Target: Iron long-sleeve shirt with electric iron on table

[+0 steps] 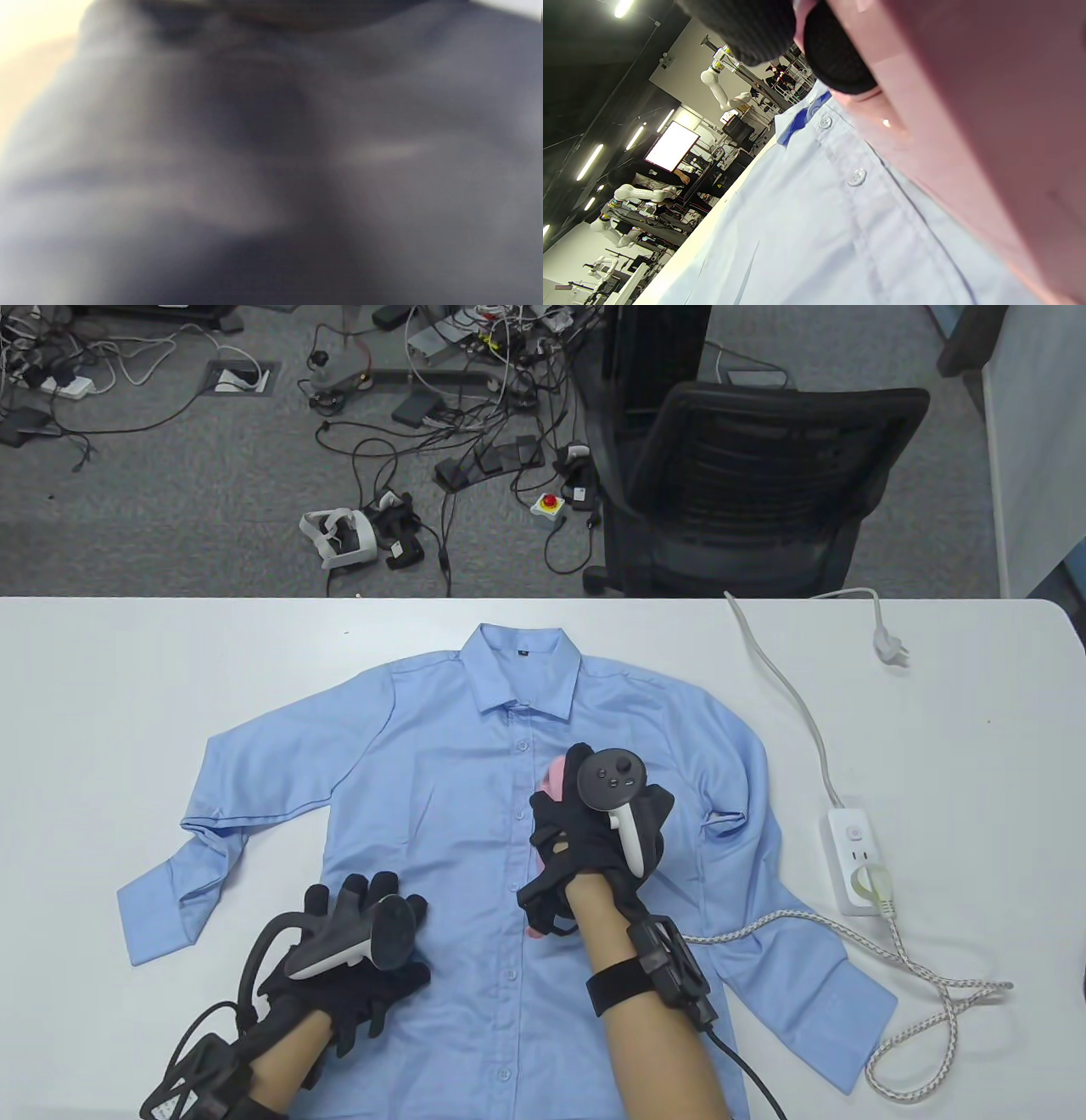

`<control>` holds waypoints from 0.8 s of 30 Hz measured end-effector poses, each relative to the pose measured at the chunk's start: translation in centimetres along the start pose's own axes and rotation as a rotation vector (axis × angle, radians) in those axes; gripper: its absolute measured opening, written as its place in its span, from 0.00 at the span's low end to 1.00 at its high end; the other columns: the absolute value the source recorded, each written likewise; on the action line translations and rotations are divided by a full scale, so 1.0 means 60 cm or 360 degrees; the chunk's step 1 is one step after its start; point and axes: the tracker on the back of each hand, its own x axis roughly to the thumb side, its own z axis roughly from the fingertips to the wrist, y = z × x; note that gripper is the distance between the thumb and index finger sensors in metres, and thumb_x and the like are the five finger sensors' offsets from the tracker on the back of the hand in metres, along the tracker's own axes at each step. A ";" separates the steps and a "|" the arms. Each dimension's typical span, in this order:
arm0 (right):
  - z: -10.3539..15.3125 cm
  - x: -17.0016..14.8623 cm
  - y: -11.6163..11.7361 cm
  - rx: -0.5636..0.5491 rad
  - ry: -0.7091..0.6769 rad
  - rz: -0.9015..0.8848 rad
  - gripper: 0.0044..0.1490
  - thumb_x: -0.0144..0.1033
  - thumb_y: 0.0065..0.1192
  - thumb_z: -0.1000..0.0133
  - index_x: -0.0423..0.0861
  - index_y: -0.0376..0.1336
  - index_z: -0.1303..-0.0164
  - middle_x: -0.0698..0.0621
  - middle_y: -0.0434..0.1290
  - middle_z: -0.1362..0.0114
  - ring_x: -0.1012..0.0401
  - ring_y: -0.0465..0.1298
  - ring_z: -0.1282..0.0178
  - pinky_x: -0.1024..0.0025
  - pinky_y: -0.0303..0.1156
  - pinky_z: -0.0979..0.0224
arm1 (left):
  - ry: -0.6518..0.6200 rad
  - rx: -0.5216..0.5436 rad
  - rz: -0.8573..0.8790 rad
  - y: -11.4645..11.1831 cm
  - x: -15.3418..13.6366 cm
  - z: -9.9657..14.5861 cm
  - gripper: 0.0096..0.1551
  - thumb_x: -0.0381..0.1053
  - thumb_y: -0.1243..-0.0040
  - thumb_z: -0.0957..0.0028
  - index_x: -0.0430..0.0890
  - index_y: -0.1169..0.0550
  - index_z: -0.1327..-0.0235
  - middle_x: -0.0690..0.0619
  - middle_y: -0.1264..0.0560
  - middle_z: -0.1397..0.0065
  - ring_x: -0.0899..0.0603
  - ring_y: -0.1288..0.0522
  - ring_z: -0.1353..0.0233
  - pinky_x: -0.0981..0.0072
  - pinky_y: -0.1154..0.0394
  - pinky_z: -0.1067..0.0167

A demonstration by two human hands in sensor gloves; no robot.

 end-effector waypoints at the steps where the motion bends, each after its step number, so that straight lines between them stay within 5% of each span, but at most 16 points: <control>1: 0.001 0.001 0.000 -0.0014 0.0007 0.0013 0.50 0.46 0.58 0.53 0.51 0.36 0.27 0.46 0.61 0.36 0.64 0.77 0.56 0.74 0.78 0.53 | -0.0001 -0.0024 0.0027 -0.001 -0.001 0.000 0.46 0.78 0.62 0.50 0.66 0.64 0.27 0.53 0.72 0.17 0.39 0.69 0.18 0.36 0.71 0.28; 14: 0.001 -0.014 -0.016 -0.0075 0.0009 0.0094 0.50 0.46 0.57 0.53 0.49 0.36 0.28 0.46 0.62 0.37 0.64 0.77 0.56 0.74 0.79 0.54 | 0.0005 -0.0016 0.0086 -0.003 -0.002 0.001 0.47 0.77 0.60 0.50 0.66 0.63 0.27 0.54 0.72 0.16 0.39 0.70 0.18 0.35 0.69 0.28; 24: -0.006 -0.066 -0.069 -0.0136 0.0083 0.0063 0.50 0.46 0.58 0.53 0.49 0.37 0.28 0.46 0.62 0.37 0.64 0.77 0.57 0.74 0.79 0.54 | 0.0011 -0.0022 0.0103 -0.003 -0.001 0.002 0.47 0.77 0.60 0.50 0.66 0.64 0.27 0.54 0.72 0.17 0.39 0.70 0.18 0.35 0.69 0.28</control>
